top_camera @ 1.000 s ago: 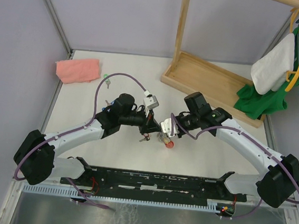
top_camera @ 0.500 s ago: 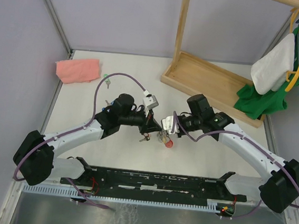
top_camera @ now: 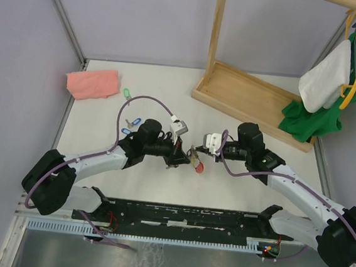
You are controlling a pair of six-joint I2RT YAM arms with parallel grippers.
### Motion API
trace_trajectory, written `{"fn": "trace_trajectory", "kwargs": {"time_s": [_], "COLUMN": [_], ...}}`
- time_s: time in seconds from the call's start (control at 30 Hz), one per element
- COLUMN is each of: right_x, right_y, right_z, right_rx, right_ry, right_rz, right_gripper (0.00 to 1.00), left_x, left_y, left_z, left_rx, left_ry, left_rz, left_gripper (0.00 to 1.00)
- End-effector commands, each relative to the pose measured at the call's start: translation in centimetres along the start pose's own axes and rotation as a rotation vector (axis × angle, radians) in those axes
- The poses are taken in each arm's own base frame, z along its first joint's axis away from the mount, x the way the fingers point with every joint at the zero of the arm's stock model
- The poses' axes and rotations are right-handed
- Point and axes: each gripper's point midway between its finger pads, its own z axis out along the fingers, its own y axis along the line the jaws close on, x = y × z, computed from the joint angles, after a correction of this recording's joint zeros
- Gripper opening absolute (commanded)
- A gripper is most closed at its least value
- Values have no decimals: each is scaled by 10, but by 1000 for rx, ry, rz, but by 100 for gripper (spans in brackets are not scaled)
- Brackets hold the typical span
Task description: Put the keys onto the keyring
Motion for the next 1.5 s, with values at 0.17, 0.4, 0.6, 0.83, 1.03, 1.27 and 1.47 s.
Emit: {"fn": "trace_trajectory", "kwargs": {"time_s": [0.17,0.4,0.6,0.83,1.03,1.27,1.47], "right_x": [-24,8,66,144,176,160,113], "right_y": [-44,-71,-77,-64,-42,-31,-31], "right_z": [-5,-15,-38,-93,-123,-148,-183], "right_rx": [241,508,780,1199,1381,1397,1391], "right_ry": [-126,-93,2,157,250,341,401], "right_rz": [77,323,588,867,957,970,956], "right_gripper": [1,1,5,3,15,50,99], "left_x": [-29,-45,-47,-37,-26,-40,-61], "left_y": [14,40,53,83,88,64,30], "left_z": [0,-30,-62,-112,-138,-184,-241], "left_rx": [-92,-311,-459,-667,-735,-796,-839], "left_ry": [-115,-200,-275,-417,-491,-558,-684], "left_rz": [-4,-9,-78,-284,-431,-414,-354], "left_gripper": [4,13,25,39,51,64,76]}}
